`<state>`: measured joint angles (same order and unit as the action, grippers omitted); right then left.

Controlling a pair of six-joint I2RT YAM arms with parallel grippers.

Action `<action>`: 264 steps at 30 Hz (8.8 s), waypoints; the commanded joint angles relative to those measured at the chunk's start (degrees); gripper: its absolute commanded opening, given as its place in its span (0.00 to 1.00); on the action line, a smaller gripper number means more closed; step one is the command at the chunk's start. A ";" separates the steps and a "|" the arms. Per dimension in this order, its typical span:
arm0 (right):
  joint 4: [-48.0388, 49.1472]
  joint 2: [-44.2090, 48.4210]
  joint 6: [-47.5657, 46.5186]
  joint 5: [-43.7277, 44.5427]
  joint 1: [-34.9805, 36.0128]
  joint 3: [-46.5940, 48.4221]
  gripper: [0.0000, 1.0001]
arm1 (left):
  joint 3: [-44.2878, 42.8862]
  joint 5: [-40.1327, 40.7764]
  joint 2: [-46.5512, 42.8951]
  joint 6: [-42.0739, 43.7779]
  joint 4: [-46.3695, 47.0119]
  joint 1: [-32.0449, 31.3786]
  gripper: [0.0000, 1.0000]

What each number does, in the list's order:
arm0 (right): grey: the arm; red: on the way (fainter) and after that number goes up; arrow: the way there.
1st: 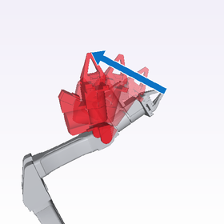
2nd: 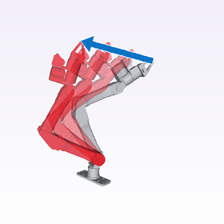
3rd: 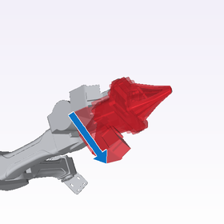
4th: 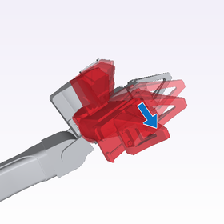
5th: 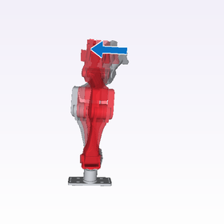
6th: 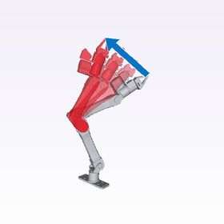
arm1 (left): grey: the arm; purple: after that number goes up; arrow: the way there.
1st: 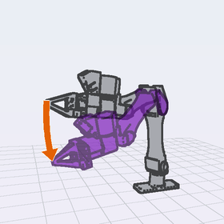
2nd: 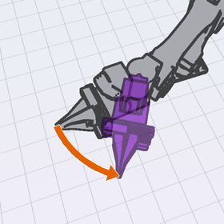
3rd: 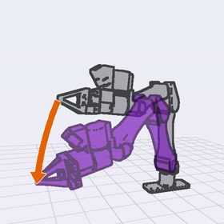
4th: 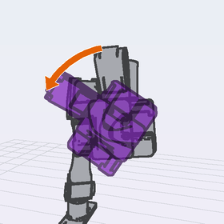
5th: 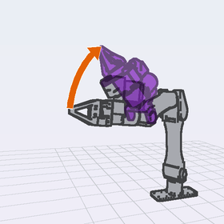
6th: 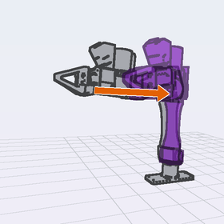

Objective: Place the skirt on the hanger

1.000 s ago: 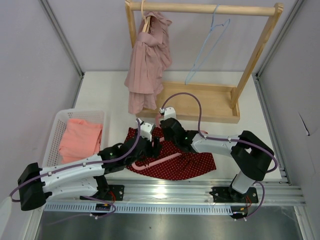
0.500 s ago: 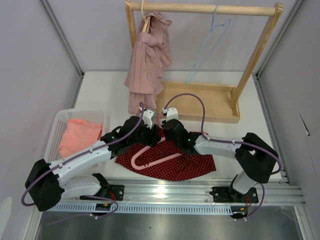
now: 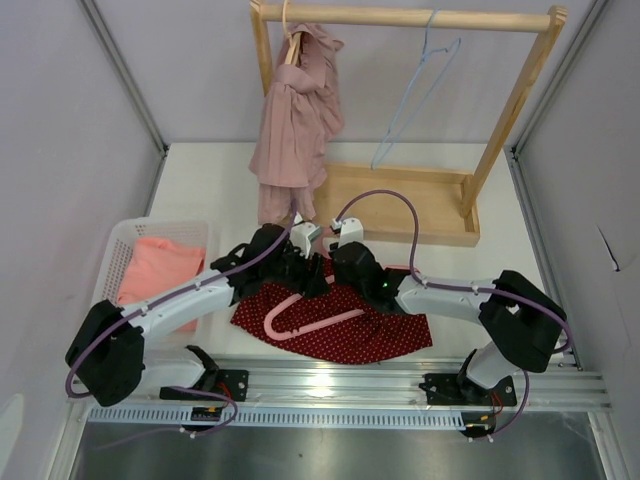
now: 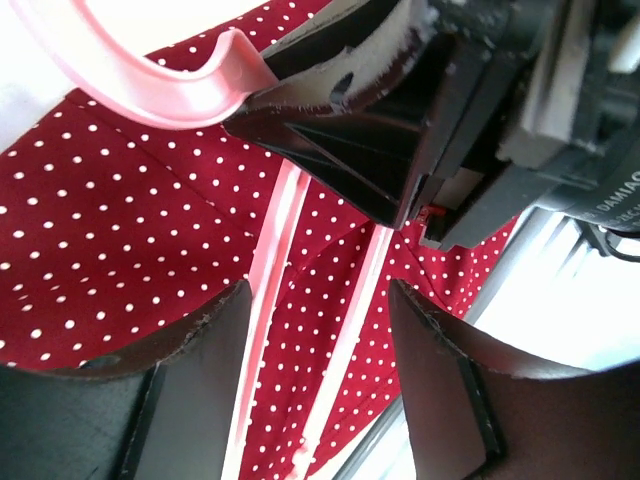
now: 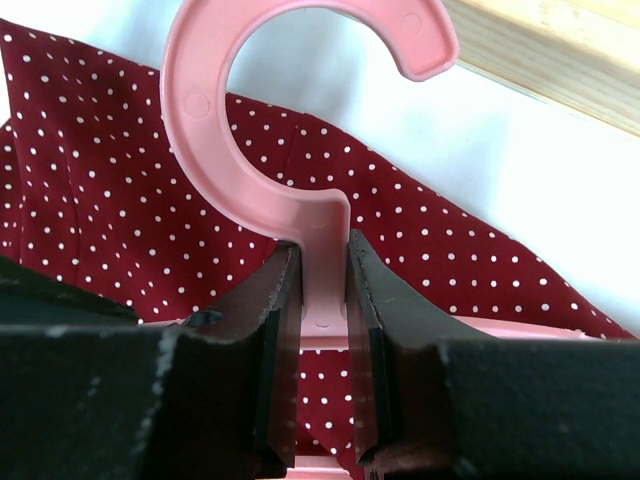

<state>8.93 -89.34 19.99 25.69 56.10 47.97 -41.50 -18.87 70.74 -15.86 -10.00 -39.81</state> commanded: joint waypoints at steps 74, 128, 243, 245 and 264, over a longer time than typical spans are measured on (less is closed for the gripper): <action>-25.02 21.23 21.23 -2.84 1.73 -10.16 0.45 | 5.37 -4.95 10.12 18.75 21.69 2.37 0.00; -39.69 35.53 27.91 -1.60 -5.90 -15.79 0.64 | 2.38 -0.11 10.82 19.81 20.99 2.63 0.00; 20.51 -6.10 10.25 0.76 6.92 -1.39 0.38 | -2.98 -2.22 14.60 25.00 23.10 4.92 0.00; 21.48 -8.29 9.98 1.46 7.53 -0.51 0.38 | -3.50 -2.57 15.04 24.82 23.01 5.09 0.00; 20.25 -15.08 11.48 10.96 12.72 1.34 0.43 | -4.21 -4.15 16.62 24.03 22.48 6.24 0.00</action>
<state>27.97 -103.55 33.10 37.39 66.00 47.72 -42.96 -22.90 86.28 8.05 10.79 -33.30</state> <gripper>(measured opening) 0.429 0.045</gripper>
